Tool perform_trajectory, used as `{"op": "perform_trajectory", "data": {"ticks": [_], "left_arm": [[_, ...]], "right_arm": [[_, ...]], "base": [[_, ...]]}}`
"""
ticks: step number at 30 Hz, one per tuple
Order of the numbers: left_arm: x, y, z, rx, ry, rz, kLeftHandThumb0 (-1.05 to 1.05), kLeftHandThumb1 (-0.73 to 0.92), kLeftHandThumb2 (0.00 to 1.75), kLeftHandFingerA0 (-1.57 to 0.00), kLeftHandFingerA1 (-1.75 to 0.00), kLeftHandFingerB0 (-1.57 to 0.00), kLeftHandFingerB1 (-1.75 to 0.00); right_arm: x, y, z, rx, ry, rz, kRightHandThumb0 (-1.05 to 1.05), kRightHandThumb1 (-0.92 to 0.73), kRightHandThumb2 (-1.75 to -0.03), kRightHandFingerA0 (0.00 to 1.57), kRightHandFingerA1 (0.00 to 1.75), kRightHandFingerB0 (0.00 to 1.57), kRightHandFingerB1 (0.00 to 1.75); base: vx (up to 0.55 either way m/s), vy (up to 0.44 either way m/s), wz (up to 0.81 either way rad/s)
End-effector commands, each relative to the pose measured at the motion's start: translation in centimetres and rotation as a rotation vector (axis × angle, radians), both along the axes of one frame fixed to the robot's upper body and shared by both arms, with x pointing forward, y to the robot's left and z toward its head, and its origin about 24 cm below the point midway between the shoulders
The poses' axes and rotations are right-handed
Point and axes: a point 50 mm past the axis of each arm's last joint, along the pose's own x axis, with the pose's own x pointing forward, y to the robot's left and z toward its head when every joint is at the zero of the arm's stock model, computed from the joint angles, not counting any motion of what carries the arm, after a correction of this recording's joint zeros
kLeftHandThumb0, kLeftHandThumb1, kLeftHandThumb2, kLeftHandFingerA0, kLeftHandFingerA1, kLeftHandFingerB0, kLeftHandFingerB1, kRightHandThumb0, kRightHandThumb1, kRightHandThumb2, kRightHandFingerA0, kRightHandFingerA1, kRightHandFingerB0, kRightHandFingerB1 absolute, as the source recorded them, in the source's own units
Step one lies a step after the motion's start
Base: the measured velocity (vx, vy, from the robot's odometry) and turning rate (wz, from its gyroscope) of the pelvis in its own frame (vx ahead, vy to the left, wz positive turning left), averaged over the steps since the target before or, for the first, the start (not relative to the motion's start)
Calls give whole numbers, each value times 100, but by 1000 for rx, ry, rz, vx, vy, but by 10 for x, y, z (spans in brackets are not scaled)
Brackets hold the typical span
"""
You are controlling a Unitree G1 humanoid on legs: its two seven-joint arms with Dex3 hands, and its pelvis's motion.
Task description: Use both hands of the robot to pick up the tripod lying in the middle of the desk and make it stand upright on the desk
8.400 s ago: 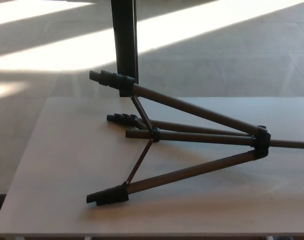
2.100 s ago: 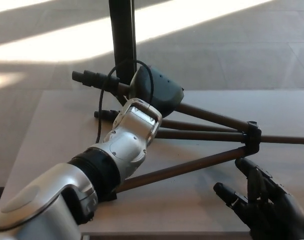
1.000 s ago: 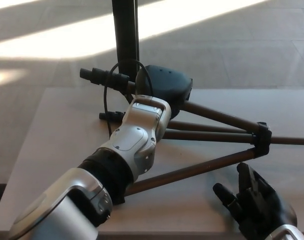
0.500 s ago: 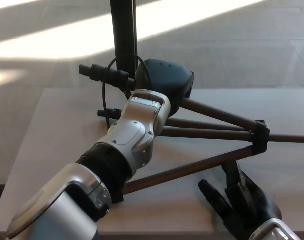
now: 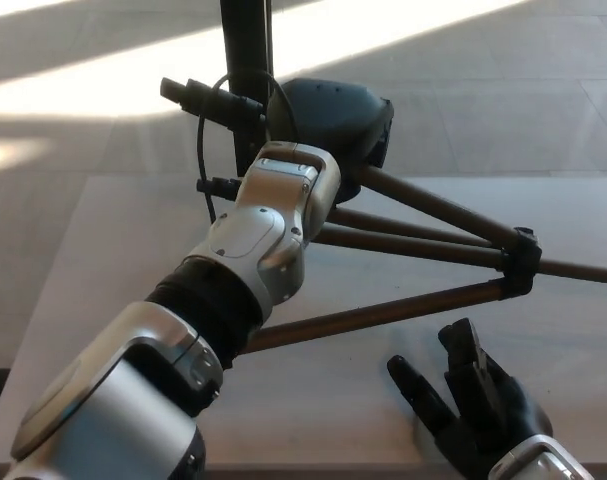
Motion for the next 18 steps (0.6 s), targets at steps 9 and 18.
{"op": "perform_trajectory", "data": {"ticks": [9, 18], "left_arm": [[-6, -13, 36, -140, -96, -43, -22, 57, 82, -89, -142, -81, -108], [-9, -11, 29, -139, -96, -50, -22, 64, 92, -90, -127, -81, -102]], "right_arm": [[36, 26, 4, 61, 3, 37, -83, -48, -88, 0, 23, 3, 11], [71, 18, 36, -62, -105, -15, -81, -49, -87, 0, 30, 0, 13]], "base": [[0, 0, 0], [0, 0, 0]]}}
